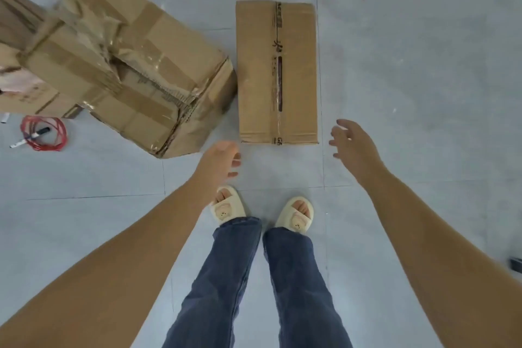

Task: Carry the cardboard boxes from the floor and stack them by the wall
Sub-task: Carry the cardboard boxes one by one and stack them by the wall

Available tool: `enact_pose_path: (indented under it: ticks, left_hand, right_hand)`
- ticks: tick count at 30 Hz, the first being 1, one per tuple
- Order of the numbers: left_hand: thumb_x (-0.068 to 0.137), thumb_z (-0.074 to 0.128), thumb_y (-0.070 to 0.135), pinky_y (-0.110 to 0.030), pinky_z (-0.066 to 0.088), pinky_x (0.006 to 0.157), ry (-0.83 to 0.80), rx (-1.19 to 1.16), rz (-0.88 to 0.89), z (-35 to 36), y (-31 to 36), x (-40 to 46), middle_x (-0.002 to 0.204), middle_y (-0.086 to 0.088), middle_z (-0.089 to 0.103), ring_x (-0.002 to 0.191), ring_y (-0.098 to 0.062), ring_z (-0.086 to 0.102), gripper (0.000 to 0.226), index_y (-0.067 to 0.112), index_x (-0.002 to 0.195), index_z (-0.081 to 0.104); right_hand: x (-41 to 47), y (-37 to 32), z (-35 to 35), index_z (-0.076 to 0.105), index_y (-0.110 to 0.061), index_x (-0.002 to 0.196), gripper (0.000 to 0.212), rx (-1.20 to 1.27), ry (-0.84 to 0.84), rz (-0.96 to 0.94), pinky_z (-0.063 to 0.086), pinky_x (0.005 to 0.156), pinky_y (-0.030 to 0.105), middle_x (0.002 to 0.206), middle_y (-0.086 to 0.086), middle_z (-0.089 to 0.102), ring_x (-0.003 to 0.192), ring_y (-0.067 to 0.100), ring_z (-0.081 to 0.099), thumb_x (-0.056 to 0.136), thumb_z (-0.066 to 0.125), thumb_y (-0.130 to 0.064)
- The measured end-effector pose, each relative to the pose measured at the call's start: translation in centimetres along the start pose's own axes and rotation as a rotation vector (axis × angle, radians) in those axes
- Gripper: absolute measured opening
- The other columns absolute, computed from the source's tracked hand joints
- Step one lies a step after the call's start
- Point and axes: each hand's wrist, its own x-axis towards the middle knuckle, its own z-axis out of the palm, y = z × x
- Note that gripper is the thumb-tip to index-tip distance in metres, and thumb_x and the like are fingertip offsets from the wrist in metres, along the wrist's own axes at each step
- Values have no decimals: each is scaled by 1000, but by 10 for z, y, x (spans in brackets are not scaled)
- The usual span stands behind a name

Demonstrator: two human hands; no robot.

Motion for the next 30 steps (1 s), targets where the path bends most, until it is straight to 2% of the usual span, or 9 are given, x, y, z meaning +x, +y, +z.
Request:
enact_pose_path:
  ticks: [4, 7, 10, 13, 16, 19, 22, 26, 30]
  left_hand:
    - [98, 44, 26, -40, 45, 89, 111, 107, -31, 19, -22, 107, 88, -3, 49, 84, -19, 49, 14, 23, 85, 50]
    - [98, 44, 41, -36, 43, 101, 116, 136, -11, 29, -39, 172, 129, -4, 52, 113, -20, 51, 43, 16, 133, 47]
    - [94, 43, 56, -31, 46, 94, 30, -16, -56, 40, -56, 210, 127, 5, 59, 113, -13, 55, 52, 23, 134, 45]
    - [92, 39, 63, -36, 43, 96, -24, -103, -66, 48, -72, 220, 129, 6, 59, 116, -13, 54, 58, 27, 138, 40]
    - [92, 38, 64, -44, 38, 102, -38, -149, -70, 51, -71, 209, 136, 6, 53, 123, -16, 49, 62, 28, 142, 36]
    - [92, 41, 62, -43, 41, 91, -25, -152, -45, 48, -52, 173, 129, 11, 58, 116, -12, 55, 54, 34, 138, 42]
    - [94, 46, 54, -35, 50, 74, -35, -212, -2, 40, -26, 125, 108, 15, 70, 95, -8, 66, 37, 38, 127, 51]
    - [94, 48, 50, -40, 49, 76, -82, -207, -5, 28, 19, 52, 102, 19, 67, 93, -7, 63, 32, 39, 124, 50]
    - [93, 50, 50, -38, 47, 73, -133, -189, 32, 6, 67, -23, 86, 30, 65, 81, 5, 59, 19, 48, 112, 52]
  right_hand:
    - [83, 48, 51, 31, -18, 147, 53, -44, 21, 72, 47, 90, 31, 139, 5, 47, 117, 22, 53, 98, 40, -38]
    - [129, 80, 84, 25, -17, 149, 60, -5, 44, 106, 38, 96, 29, 145, 4, 40, 123, 19, 46, 98, 39, -45]
    - [151, 102, 110, 32, -18, 145, 56, 131, 49, 118, 38, 82, 17, 124, -8, 48, 102, 6, 50, 98, 36, -48]
    - [150, 111, 120, 38, -27, 141, 46, 276, 49, 123, 43, 96, 25, 113, -21, 50, 109, 4, 50, 99, 38, -46]
    - [134, 104, 109, 48, -42, 119, 21, 386, 52, 143, 43, 103, 35, 100, -35, 50, 97, -9, 51, 99, 41, -42]
    - [102, 77, 84, 52, -53, 98, 13, 448, 31, 124, 51, 89, 38, 84, -43, 59, 81, -19, 56, 97, 44, -43]
    - [59, 44, 54, 57, -51, 104, 15, 505, 43, 131, 52, 86, 47, 88, -36, 65, 83, -7, 63, 94, 46, -46]
    - [-9, -2, 10, 58, -42, 116, 24, 520, 90, 157, 54, 85, 51, 90, -28, 69, 90, 4, 66, 94, 50, -46]
    - [-76, -53, -27, 56, -50, 106, 15, 512, 97, 126, 51, 89, 58, 85, -31, 68, 93, 5, 63, 92, 53, -47]
